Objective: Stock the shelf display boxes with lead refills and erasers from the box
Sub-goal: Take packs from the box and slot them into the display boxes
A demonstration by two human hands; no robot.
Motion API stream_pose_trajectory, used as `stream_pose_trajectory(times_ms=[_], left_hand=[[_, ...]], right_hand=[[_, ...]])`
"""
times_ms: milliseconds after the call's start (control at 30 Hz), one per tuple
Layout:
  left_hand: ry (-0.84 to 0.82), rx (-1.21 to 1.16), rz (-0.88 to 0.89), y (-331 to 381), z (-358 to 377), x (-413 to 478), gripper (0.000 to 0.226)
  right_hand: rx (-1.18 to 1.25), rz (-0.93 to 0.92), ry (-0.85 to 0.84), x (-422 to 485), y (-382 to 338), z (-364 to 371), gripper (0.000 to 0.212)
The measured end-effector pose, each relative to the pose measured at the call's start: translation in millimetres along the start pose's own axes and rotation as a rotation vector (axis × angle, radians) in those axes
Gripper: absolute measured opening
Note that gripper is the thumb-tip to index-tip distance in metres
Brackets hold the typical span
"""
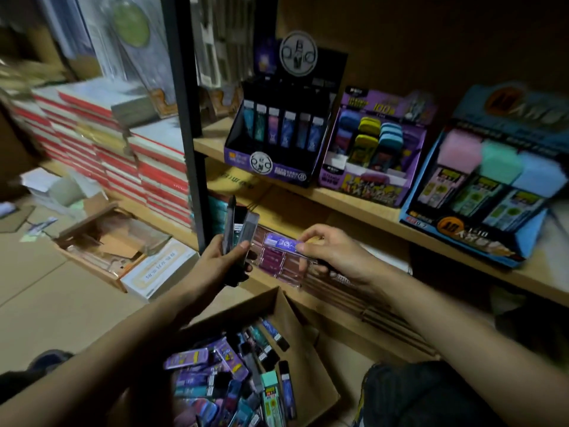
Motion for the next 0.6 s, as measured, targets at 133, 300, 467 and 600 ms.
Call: stream_pose_trajectory(times_ms=[133, 300, 467, 600], left_hand=[[-0.010, 0.063, 0.071, 31.4, 7.0, 0.0, 0.027], [-0.055, 0.106, 0.128, 58.4, 16.2, 0.7, 0.038], [-0.061, -0.011, 0.147, 69.0, 25.9, 10.2, 0.041], [-0.014, -0.051, 0.178, 79.9, 31.7, 18.5, 0.041]], right_hand=[[-0.066, -0.054, 0.077, -2.1, -22.0, -13.4, 0.015], [-0.205, -0.211, 0.164, -2.3, -49.9, -24.5, 0.017], [-0.241, -0.282, 0.289, 9.5, -69.8, -29.2, 0.017], [-0.095, -0.246, 0.364, 22.9, -79.6, -27.3, 0.009]])
Point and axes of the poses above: each hand's wrist, its own x-axis towards the middle knuckle, its own z-axis out of the palm, y = z × x, the point moved 1 cm from there along x, towards the middle knuckle, and after that the axes turned 10 degrees about -z, right-handed, at the moved point
